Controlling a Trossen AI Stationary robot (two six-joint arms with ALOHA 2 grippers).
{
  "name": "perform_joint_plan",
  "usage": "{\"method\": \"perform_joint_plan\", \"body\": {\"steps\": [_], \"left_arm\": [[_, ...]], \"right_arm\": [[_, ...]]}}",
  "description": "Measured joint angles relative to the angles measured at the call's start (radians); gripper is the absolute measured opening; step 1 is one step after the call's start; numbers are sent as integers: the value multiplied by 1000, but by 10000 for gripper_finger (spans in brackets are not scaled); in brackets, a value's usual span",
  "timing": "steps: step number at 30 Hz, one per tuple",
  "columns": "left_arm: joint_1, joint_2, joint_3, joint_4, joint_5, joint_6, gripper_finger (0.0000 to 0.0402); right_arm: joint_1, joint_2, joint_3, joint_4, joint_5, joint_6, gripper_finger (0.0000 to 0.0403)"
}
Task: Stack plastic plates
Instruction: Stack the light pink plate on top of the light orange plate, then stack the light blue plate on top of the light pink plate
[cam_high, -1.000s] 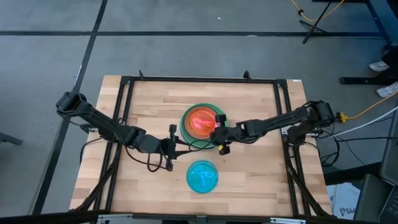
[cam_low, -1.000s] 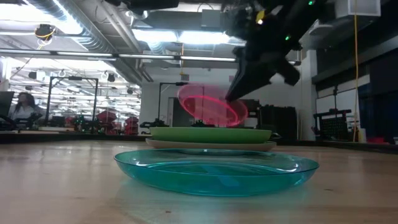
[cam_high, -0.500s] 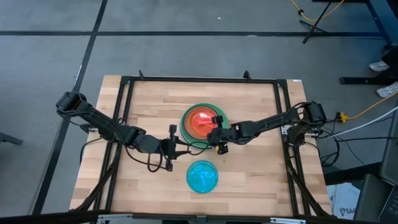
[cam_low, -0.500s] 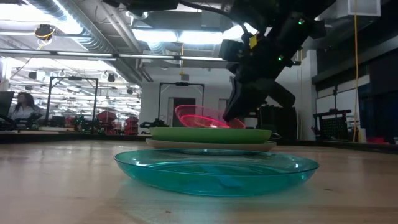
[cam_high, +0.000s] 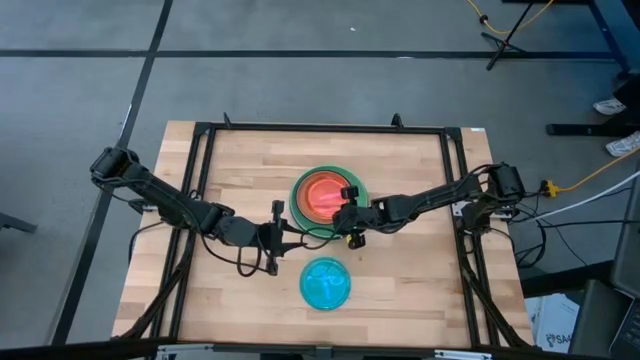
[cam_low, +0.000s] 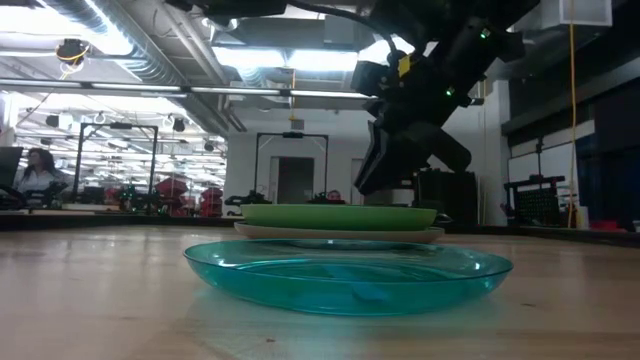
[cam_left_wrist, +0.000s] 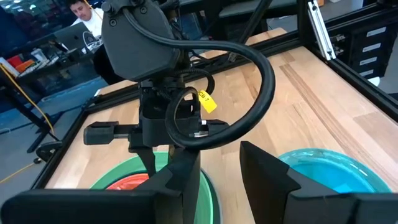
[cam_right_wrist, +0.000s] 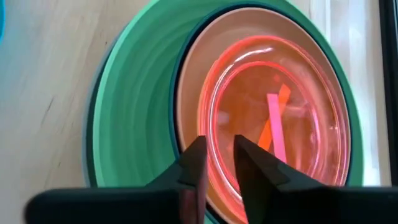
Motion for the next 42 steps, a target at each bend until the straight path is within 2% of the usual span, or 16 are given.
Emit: {"method": "perform_joint_plan", "body": {"steps": [6,13,17,20,24,31,42], "left_arm": [[0,0,0,0,0,0,107],[-7,-8,-1,-4,-5,0,107],[-20,-14,-1,-5,-40,1,107],[-28,-18,-1,2,-52,1,107],[-28,-18,-1,-2,-52,0,107],[-28,-18,-1,-3,-53,-9,107],[-57,-18,-1,-84,-45,-205,107]], "right_arm": [[28,-56,0,-22,-7,65,107],[101,-138,1,-32,-70,194,104],[137,-140,0,-1,-140,345,104],[148,-130,2,29,-161,480,104],[147,-120,0,28,-164,573,104],[147,-58,0,76,-247,600,104],[147,68,0,135,-304,681,104]]}}
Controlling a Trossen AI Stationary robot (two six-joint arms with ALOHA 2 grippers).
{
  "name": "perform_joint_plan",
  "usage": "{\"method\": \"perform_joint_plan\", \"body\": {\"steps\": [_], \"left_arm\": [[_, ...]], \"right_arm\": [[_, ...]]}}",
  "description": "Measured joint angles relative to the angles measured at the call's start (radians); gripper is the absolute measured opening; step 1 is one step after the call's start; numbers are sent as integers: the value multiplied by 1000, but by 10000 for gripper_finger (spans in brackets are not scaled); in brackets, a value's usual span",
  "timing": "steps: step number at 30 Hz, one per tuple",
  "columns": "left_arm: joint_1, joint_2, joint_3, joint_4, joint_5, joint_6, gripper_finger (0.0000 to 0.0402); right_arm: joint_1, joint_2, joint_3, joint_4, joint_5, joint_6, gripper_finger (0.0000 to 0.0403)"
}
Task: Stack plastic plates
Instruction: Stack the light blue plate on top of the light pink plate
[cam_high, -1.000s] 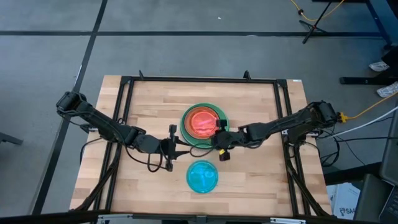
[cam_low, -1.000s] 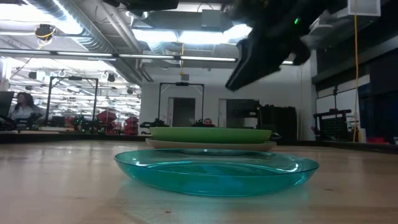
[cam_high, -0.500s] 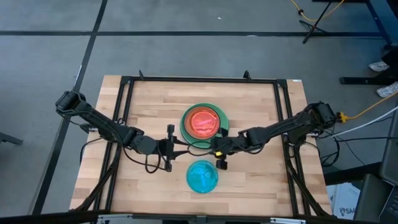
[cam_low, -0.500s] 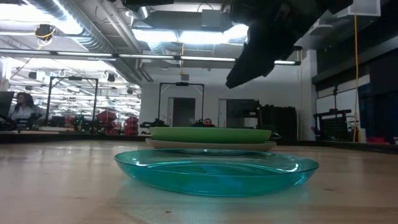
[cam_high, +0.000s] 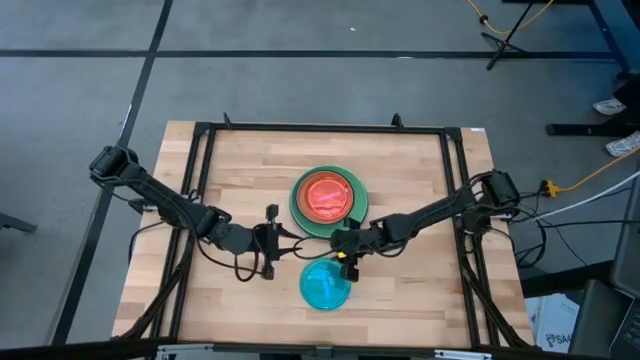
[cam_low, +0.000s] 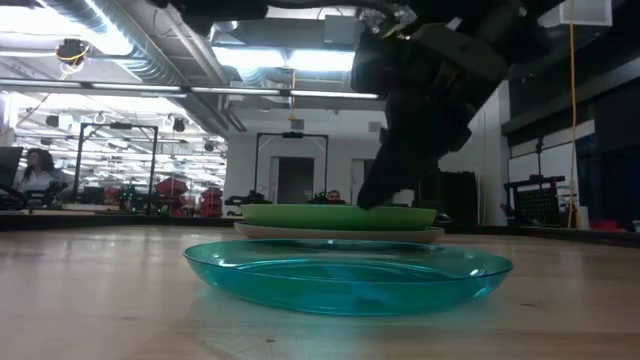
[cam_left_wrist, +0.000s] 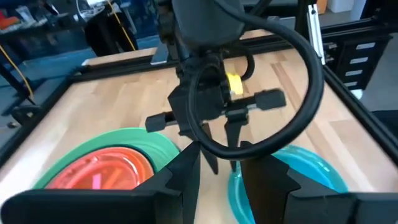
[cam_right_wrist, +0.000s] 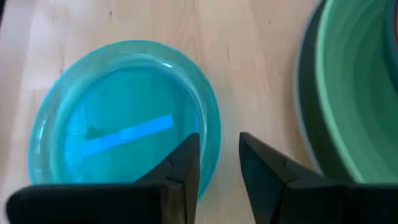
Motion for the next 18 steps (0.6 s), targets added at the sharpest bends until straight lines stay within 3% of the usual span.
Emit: {"method": "perform_joint_plan", "body": {"steps": [18], "left_arm": [[-21,0,0,-2,-25,-26,107]], "right_arm": [[-2,98,0,34,-10,14,104]]}}
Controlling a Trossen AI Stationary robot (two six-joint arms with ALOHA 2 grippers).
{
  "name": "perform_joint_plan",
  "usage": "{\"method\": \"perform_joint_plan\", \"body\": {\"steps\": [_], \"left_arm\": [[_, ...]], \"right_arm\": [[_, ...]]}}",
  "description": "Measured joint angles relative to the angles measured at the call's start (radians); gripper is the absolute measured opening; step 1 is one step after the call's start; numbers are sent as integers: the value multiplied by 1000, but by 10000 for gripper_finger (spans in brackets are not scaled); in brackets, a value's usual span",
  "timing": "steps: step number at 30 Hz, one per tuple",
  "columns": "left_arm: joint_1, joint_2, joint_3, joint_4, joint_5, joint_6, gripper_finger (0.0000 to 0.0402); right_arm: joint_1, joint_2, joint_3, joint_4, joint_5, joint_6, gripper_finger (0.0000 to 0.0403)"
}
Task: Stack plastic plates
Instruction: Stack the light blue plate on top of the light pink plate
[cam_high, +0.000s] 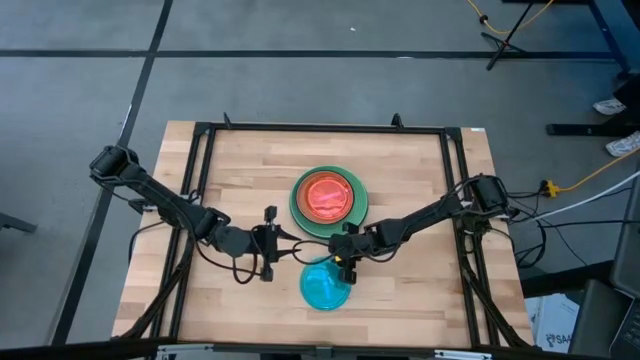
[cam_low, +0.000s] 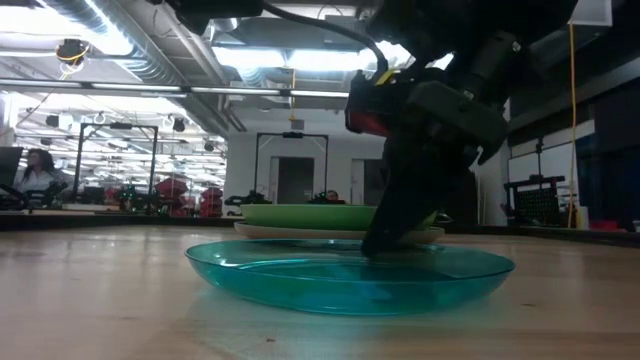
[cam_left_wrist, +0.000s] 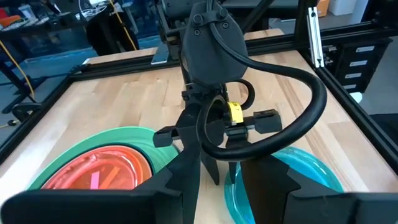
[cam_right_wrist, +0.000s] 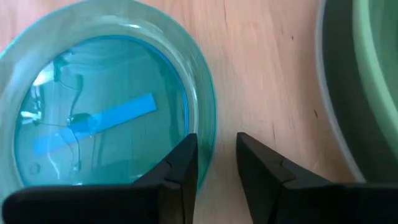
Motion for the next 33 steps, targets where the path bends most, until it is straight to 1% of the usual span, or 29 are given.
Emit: {"method": "perform_joint_plan", "body": {"steps": [5,8,10,13,17,19,25,29,33], "left_arm": [[0,0,0,0,-2,3,107],[0,0,0,-1,-2,3,107],[0,0,0,-3,-2,2,107],[0,0,0,-7,-2,2,107],[0,0,0,-9,-2,1,107],[0,0,0,-9,-2,1,107],[0,0,0,-9,-2,0,107],[-4,0,0,-9,-1,0,107],[-16,0,0,-9,-1,2,107]], "right_arm": [[0,5,0,4,-43,19,104],[0,8,0,4,-46,22,102],[0,16,1,10,-46,22,94],[-2,17,1,9,-45,19,67],[-2,17,1,8,-39,13,19],[-2,18,1,9,-37,9,6],[-1,14,1,8,-39,7,12],[0,1,0,1,-52,-14,2],[1,-18,-1,-13,-51,-26,2]]}}
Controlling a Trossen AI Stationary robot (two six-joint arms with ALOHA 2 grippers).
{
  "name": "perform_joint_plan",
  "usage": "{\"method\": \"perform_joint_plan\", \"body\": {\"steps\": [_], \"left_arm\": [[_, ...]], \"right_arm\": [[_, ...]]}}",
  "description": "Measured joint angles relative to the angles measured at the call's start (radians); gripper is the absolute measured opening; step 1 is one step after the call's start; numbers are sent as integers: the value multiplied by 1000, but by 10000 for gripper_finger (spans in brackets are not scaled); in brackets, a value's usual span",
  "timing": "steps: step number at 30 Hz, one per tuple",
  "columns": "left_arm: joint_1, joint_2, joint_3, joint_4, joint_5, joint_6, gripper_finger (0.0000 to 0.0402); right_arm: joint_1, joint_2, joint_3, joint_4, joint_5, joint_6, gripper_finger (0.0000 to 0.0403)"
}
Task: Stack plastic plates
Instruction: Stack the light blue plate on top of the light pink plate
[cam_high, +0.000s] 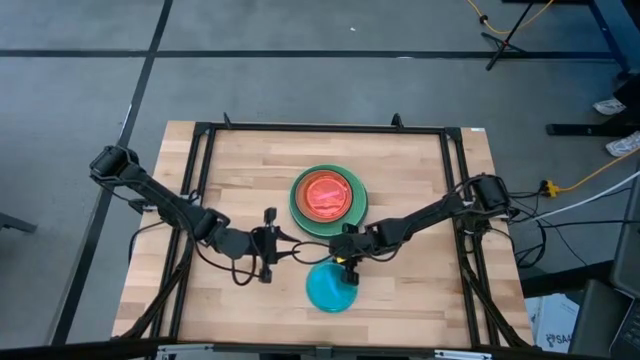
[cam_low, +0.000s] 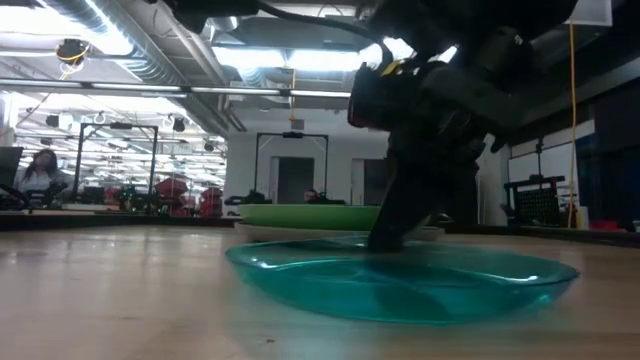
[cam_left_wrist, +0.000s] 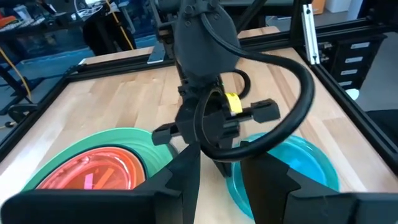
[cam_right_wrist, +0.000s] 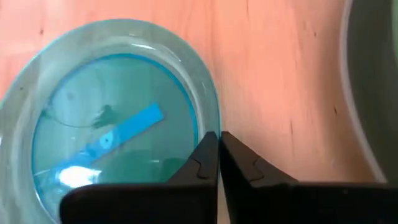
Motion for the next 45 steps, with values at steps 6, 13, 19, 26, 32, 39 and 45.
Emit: {"method": "perform_joint_plan", "body": {"steps": [6,13,19,26,32,39,45], "left_arm": [[-12,0,0,-5,0,1,107],[-12,0,0,-18,0,1,107],[-12,0,0,-19,0,1,107],[-12,0,0,-19,0,2,107],[-12,0,0,-19,0,2,107],[-12,0,0,-16,0,2,107],[-12,0,0,-16,0,2,107]], "right_arm": [[0,-44,0,-26,7,-19,1],[0,-131,0,-65,9,-45,0],[-1,-207,0,-103,20,-72,1],[-2,-295,0,-147,100,-98,1],[-34,-365,0,-186,140,-125,1],[-155,-432,1,-197,123,-165,1],[-285,-441,1,-201,86,-178,1]]}}
